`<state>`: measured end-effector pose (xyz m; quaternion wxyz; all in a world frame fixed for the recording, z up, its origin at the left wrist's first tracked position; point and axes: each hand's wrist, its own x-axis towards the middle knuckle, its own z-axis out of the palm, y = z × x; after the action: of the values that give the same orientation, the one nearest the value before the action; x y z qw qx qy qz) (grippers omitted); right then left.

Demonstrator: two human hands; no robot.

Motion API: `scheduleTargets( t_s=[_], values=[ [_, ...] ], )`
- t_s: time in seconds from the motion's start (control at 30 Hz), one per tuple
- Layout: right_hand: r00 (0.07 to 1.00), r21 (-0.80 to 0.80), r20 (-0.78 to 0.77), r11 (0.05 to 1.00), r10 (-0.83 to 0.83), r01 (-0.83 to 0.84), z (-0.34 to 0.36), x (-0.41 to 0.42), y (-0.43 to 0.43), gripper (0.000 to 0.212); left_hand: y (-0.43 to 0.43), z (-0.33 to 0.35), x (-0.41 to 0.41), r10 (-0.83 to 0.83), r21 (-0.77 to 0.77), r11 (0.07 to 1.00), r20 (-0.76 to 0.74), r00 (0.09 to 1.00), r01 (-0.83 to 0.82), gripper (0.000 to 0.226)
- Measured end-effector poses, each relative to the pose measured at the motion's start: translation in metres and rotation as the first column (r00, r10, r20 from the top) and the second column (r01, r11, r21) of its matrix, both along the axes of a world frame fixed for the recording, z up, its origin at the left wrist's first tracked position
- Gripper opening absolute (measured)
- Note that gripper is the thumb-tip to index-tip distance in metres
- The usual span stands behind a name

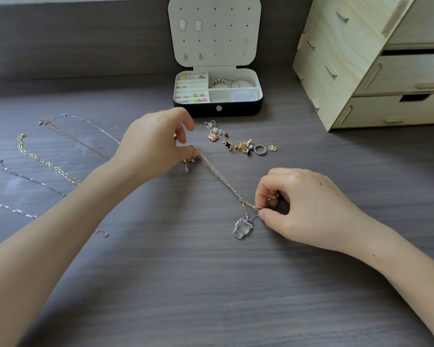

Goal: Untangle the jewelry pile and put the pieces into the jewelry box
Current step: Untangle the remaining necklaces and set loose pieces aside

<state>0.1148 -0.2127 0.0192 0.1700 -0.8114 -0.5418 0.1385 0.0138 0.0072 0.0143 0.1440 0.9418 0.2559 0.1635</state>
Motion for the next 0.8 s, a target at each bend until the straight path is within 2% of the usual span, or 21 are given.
scheduleTargets(
  t_s=[0.13, 0.27, 0.33, 0.53, 0.63, 0.73, 0.8],
  values=[
    [1.000, -0.009, 0.004, 1.000, 0.016, -0.016, 0.000, 0.002, 0.000, 0.020, 0.004, 0.004, 0.001, 0.016, -0.015, 1.000, -0.026, 1.000, -0.016, 0.028],
    [1.000, -0.002, -0.007, 1.000, 0.022, -0.022, 0.000, 0.003, -0.001, 0.018, 0.007, 0.003, 0.001, -0.061, 0.291, 0.952, -0.130, 0.990, 0.097, 0.022],
    [1.000, 0.005, -0.012, 1.000, 0.024, -0.024, 0.001, 0.005, -0.001, 0.012, 0.009, 0.001, -0.002, -0.102, 0.333, 0.933, -0.110, 0.989, 0.133, 0.025],
    [0.999, 0.006, 0.045, 1.000, 0.015, -0.015, 0.006, 0.009, -0.003, 0.003, -0.003, 0.000, -0.015, -0.259, 0.293, 0.925, 0.026, 0.965, 0.240, 0.005],
    [0.998, 0.055, 0.060, 0.998, -0.006, 0.003, 0.006, 0.008, -0.002, 0.008, -0.031, -0.002, -0.027, -0.381, 0.163, 0.917, 0.080, 0.921, 0.365, 0.011],
    [0.999, 0.114, -0.043, 0.993, -0.003, 0.008, 0.006, 0.004, 0.001, 0.012, -0.056, -0.010, -0.039, -0.469, -0.022, 0.881, 0.082, 0.879, 0.472, 0.014],
    [0.999, 0.114, -0.053, 0.993, -0.001, 0.007, 0.005, 0.001, 0.003, 0.014, -0.064, -0.017, -0.044, -0.518, -0.085, 0.848, 0.072, 0.852, 0.523, 0.022]
  ],
)
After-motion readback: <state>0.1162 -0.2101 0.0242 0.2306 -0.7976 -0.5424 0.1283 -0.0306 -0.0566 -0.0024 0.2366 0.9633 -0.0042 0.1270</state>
